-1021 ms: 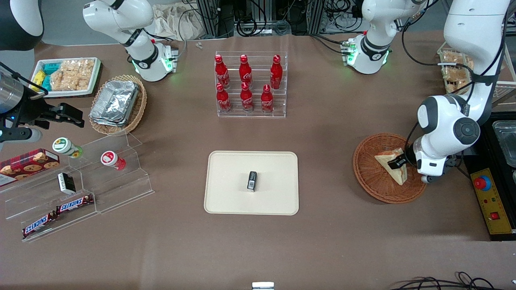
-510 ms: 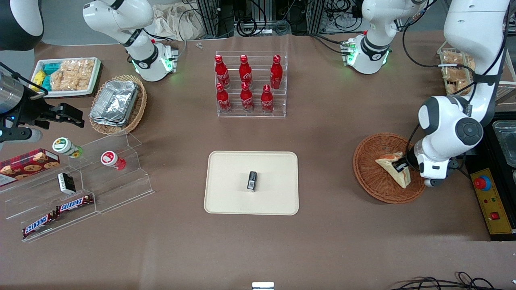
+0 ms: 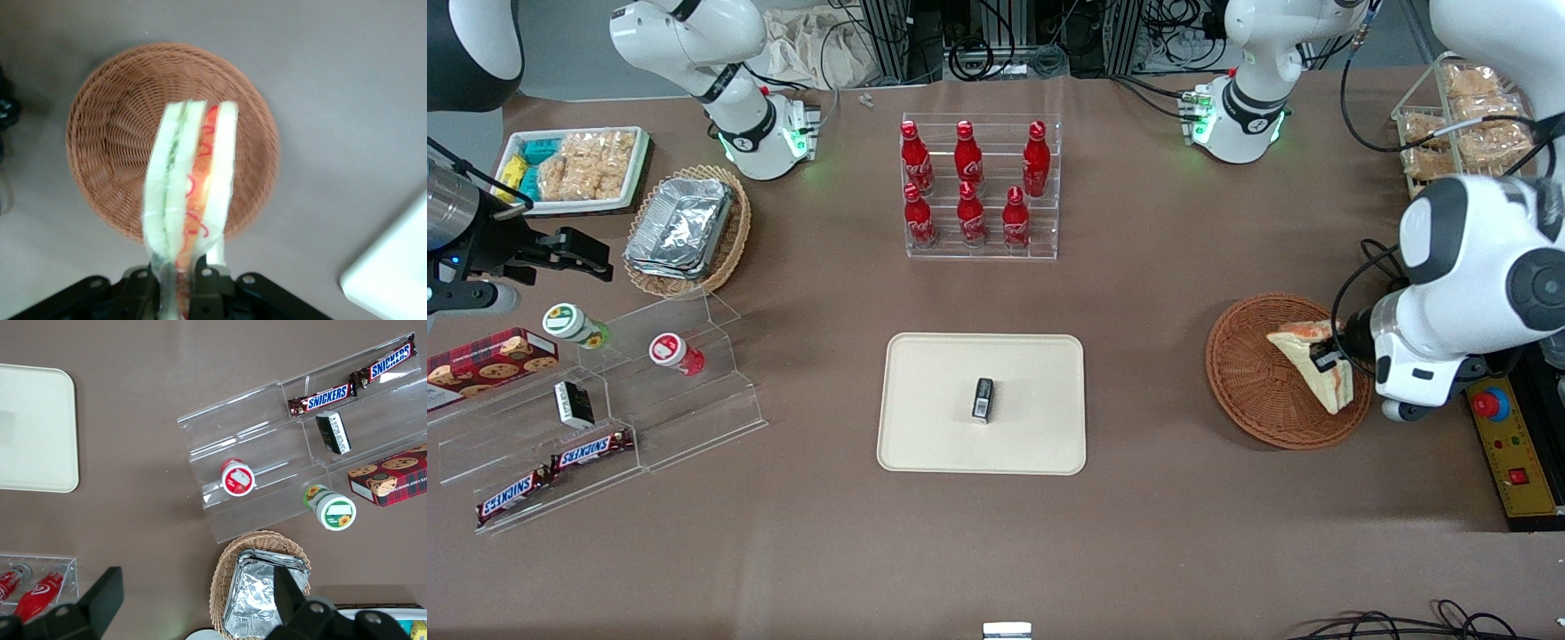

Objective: Place sandwich from basket to tray
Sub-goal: 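Lift the sandwich and carry it over the white tray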

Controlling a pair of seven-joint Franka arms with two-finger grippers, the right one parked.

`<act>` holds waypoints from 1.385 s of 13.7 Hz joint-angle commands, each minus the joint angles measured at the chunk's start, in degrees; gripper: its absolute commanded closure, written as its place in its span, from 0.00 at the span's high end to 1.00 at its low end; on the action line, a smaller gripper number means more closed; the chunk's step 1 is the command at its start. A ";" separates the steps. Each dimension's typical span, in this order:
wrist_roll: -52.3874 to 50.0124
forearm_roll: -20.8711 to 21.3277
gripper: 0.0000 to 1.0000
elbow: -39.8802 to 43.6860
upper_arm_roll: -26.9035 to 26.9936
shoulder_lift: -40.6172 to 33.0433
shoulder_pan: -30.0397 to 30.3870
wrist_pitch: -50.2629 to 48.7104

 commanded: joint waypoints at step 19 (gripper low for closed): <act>-1.40 2.09 0.57 26.52 0.03 38.25 -30.99 14.78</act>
